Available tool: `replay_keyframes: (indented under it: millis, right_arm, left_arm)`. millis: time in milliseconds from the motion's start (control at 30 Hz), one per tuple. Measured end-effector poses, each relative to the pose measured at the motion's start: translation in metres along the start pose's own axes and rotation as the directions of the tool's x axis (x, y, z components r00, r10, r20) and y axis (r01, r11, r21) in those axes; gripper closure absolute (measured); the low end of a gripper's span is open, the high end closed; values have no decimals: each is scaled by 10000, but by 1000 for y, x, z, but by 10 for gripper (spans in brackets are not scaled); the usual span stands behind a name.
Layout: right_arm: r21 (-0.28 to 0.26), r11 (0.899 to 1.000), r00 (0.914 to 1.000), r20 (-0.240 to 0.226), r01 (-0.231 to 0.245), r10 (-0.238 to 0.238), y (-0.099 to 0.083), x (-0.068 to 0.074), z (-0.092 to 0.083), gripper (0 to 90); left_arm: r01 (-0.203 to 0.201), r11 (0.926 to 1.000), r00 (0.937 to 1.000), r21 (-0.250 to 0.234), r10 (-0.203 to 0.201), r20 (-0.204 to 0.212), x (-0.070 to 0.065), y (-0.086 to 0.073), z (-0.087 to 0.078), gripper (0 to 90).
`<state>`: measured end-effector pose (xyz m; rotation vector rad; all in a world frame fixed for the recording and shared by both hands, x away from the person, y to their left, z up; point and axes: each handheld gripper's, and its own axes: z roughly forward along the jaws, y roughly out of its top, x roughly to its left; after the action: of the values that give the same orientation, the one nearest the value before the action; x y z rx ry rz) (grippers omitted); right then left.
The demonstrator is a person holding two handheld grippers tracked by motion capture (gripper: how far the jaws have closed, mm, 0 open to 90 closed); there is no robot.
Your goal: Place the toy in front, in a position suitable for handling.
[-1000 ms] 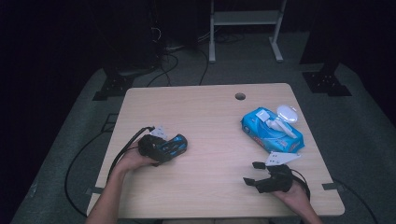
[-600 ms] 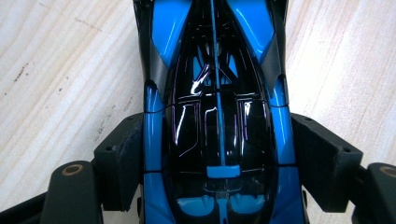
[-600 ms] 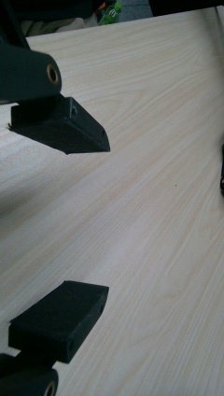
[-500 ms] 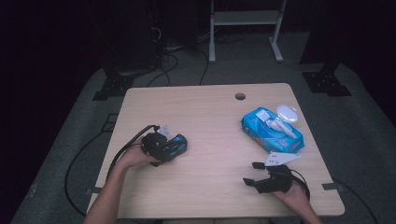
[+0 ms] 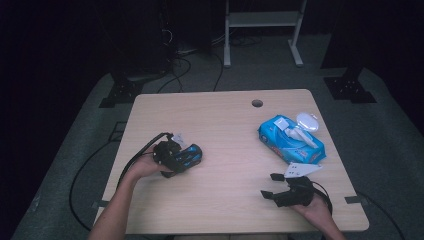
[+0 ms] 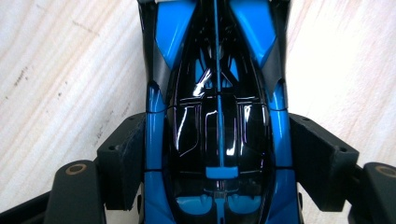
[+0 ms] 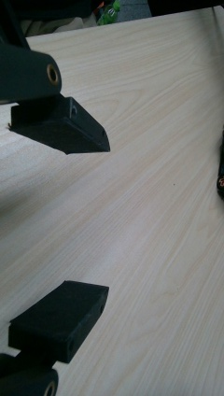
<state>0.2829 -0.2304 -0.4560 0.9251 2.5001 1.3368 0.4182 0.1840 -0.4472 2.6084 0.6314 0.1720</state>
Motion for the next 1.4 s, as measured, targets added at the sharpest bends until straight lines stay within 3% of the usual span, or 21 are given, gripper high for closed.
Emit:
replay_keyframes:
  millis: [133, 400, 567, 733, 1067, 1200, 1267, 1367, 1400]
  right_arm:
    - [-11, 10000, 10000, -4, 5, -5, 0, 0, 0, 246]
    - [-59, 10000, 10000, 7, 14, -14, 1, 1, -1, 245]
    - [-26, 10000, 10000, -22, 68, -68, 1, 1, 1, 245]
    - [-38, 10000, 10000, -38, 56, -56, 1, 1, 0, 245]
    - [-29, 10000, 10000, -31, 55, -55, 0, 1, -1, 245]
    - [-35, 10000, 10000, -37, 64, -64, 0, 1, 0, 245]
    - [-48, 10000, 10000, -33, 49, -49, 0, 1, -1, 245]
    - [-54, 10000, 10000, -32, 41, -41, 0, 0, -1, 246]
    - [-22, 10000, 10000, -35, 36, -36, 0, 0, 0, 246]
  left_arm:
    - [-10, 9997, 10000, -249, 10, -15, 1, 1, -6, 268]
    - [203, 9967, 9998, 781, -201, -37, 0, 6, 3, 265]
    - [669, 9929, 9977, 980, -679, 64, 3, 9, 3, 257]
    - [867, 9893, 9961, 1177, -881, 68, 2, 12, 6, 225]
    - [739, 9889, 9972, 1286, -720, -193, 0, 15, 7, 256]
    - [689, 9902, 9976, 1216, -677, -140, 0, 14, 6, 258]
    - [625, 9934, 9980, 958, -617, -113, 0, 13, 2, 273]
    - [759, 9930, 9971, 901, -754, -89, 1, 14, -1, 276]
    - [647, 9922, 9976, 1064, -618, -299, -1, 13, 1, 275]
